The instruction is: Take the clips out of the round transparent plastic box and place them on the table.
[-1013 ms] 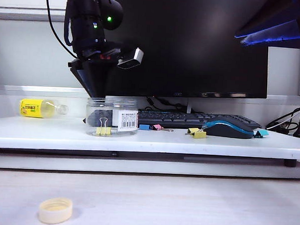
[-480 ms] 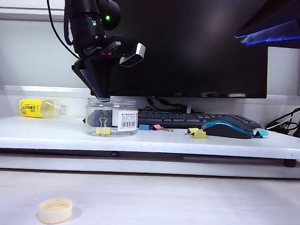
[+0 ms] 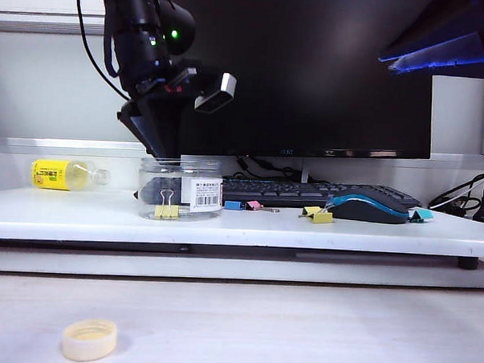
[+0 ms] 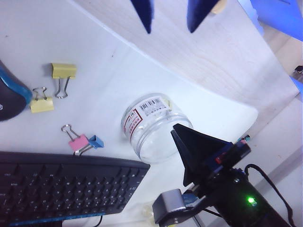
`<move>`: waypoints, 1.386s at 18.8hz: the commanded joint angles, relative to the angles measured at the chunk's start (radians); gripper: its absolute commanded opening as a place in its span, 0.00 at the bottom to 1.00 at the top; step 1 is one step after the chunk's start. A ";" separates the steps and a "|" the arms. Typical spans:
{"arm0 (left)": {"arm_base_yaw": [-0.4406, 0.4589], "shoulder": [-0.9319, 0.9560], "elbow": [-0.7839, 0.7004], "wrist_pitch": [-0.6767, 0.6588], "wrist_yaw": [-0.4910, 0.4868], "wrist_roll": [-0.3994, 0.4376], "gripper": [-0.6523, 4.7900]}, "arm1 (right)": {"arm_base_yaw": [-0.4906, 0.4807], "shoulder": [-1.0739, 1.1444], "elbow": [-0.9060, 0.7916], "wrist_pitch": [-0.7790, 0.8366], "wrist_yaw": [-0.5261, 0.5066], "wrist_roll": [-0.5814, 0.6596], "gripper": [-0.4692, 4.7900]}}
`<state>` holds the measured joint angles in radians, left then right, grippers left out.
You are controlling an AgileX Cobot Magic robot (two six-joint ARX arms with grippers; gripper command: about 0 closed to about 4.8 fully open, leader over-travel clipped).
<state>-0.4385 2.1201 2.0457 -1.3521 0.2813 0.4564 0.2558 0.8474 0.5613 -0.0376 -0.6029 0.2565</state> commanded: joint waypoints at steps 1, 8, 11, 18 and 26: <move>0.000 0.010 -0.001 -0.004 0.009 0.017 0.27 | 0.000 -0.003 0.004 0.003 -0.002 -0.003 0.28; 0.000 0.018 0.000 -0.005 0.008 0.046 0.27 | 0.000 -0.003 0.004 -0.020 -0.002 -0.003 0.28; 0.001 0.018 0.000 -0.008 0.008 0.052 0.27 | 0.000 -0.003 0.004 -0.019 -0.002 -0.003 0.28; 0.013 0.019 -0.001 -0.016 0.009 0.059 0.27 | 0.000 -0.003 0.004 -0.020 -0.002 -0.003 0.28; 0.014 0.032 -0.002 -0.014 0.007 0.060 0.27 | 0.000 -0.003 0.004 -0.020 -0.002 -0.003 0.28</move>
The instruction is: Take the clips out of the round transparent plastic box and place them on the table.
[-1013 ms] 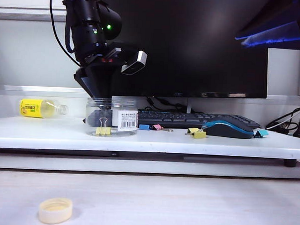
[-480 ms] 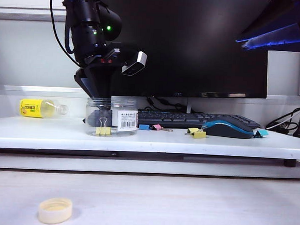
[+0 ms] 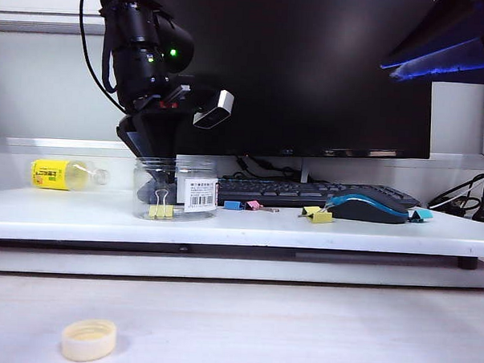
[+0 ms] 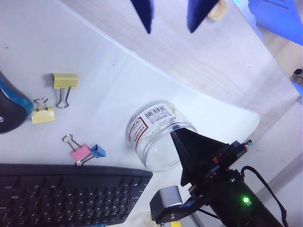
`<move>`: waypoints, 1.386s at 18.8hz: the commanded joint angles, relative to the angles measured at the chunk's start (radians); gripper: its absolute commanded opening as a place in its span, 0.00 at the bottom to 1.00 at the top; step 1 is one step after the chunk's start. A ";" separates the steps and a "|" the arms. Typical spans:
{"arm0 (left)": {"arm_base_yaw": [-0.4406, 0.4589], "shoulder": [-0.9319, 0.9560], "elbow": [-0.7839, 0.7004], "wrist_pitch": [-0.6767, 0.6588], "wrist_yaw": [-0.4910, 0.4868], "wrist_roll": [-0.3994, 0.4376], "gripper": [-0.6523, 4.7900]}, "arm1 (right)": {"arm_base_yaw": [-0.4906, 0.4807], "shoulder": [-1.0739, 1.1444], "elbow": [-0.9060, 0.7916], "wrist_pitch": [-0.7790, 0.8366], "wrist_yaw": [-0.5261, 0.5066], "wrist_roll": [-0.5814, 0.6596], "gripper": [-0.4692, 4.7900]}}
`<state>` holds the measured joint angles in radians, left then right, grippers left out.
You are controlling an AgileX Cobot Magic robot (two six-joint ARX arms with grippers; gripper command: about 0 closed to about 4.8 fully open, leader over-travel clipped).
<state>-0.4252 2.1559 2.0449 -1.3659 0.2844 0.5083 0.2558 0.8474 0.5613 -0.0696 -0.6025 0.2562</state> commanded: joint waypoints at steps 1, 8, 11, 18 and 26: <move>0.001 -0.004 -0.001 -0.002 0.004 0.008 0.27 | 0.000 -0.003 0.004 0.012 -0.002 -0.003 0.28; 0.001 -0.004 -0.001 0.005 -0.039 -0.003 0.29 | 0.000 -0.003 0.004 0.013 -0.002 -0.008 0.28; 0.001 -0.004 -0.001 0.014 -0.048 -0.011 0.29 | 0.000 -0.003 0.004 0.013 -0.002 -0.014 0.28; 0.001 0.000 -0.001 0.022 -0.066 -0.019 0.35 | 0.000 -0.002 0.004 0.013 -0.002 -0.018 0.28; 0.001 0.000 -0.001 0.020 -0.154 -0.064 0.35 | 0.000 0.000 0.004 0.014 0.001 -0.022 0.28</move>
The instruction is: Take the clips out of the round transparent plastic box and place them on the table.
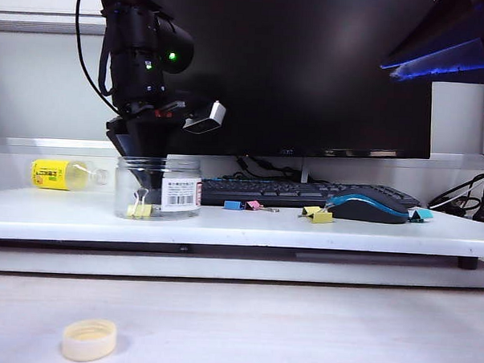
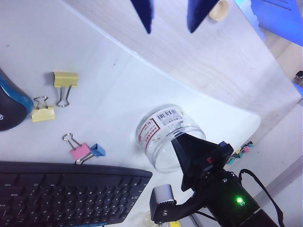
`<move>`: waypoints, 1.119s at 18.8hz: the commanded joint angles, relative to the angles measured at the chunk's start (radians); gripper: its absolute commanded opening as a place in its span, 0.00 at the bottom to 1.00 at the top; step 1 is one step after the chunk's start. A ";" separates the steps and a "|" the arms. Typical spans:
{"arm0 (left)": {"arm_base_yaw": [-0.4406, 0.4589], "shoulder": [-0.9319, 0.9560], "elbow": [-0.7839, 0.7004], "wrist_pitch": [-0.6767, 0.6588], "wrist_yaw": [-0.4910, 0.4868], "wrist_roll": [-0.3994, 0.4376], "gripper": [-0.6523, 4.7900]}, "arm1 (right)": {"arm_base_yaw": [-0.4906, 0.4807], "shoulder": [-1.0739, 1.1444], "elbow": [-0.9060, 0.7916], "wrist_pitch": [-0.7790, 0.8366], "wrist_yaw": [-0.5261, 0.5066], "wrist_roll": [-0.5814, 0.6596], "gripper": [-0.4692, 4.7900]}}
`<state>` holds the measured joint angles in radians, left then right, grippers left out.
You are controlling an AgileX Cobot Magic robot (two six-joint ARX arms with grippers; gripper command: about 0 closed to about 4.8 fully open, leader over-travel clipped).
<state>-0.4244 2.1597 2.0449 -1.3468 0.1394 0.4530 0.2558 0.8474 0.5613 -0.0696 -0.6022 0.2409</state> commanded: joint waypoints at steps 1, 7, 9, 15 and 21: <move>0.000 -0.003 -0.001 0.001 -0.009 -0.013 0.35 | 0.000 0.001 0.004 0.014 0.001 -0.007 0.28; 0.000 0.006 -0.028 0.001 -0.037 -0.042 0.34 | 0.000 0.002 0.004 0.014 0.001 -0.007 0.28; 0.000 0.022 -0.035 0.000 -0.051 -0.050 0.34 | 0.000 0.002 0.004 0.014 0.001 -0.007 0.28; -0.002 0.040 -0.037 0.002 -0.145 -0.087 0.31 | 0.000 0.002 0.004 0.015 0.001 -0.010 0.28; -0.002 0.042 -0.037 0.035 -0.229 -0.111 0.11 | 0.000 0.002 0.004 0.022 0.002 -0.010 0.28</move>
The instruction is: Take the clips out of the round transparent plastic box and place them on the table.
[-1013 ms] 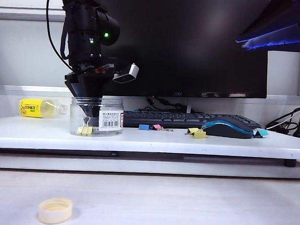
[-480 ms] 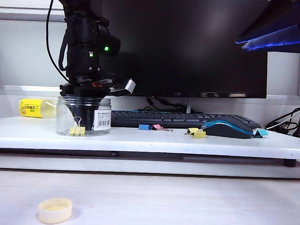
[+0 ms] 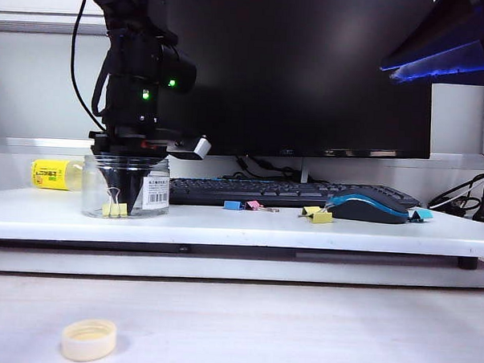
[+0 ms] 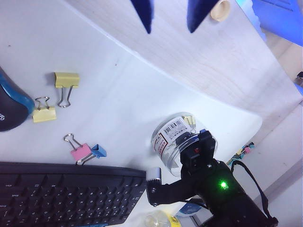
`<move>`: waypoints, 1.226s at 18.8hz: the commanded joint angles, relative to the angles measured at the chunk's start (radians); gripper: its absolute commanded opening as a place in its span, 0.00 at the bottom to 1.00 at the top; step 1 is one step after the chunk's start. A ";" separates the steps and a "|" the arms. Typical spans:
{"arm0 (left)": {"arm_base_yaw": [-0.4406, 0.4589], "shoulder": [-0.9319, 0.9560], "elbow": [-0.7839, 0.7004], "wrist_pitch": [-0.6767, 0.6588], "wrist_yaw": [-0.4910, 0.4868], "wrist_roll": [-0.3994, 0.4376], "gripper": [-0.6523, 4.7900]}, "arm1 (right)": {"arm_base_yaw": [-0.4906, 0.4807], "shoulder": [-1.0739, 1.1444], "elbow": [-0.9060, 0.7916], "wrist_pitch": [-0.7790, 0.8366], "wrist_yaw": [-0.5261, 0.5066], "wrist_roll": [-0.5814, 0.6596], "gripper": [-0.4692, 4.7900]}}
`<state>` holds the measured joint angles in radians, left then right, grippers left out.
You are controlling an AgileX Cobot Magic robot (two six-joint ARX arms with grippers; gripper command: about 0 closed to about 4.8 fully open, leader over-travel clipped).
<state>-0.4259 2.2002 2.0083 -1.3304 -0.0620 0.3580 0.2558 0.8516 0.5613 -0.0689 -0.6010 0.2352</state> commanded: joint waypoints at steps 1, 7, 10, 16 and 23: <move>0.000 0.002 0.000 0.023 -0.041 -0.018 0.11 | 0.000 -0.001 0.004 0.021 0.001 -0.005 0.28; 0.000 -0.001 0.031 0.033 -0.095 -0.075 0.11 | 0.000 -0.001 0.004 0.021 0.000 -0.004 0.28; -0.001 -0.001 0.106 0.000 -0.088 -0.158 0.19 | 0.000 -0.001 0.004 0.021 0.000 -0.004 0.28; -0.001 0.000 0.121 -0.101 -0.040 -0.217 0.31 | 0.000 -0.001 0.004 0.021 0.000 -0.004 0.28; -0.002 0.000 0.117 -0.106 -0.058 -0.274 0.35 | 0.000 -0.001 0.004 0.020 -0.004 -0.004 0.28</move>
<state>-0.4259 2.2040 2.1262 -1.4296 -0.1165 0.0956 0.2558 0.8520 0.5613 -0.0662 -0.6018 0.2348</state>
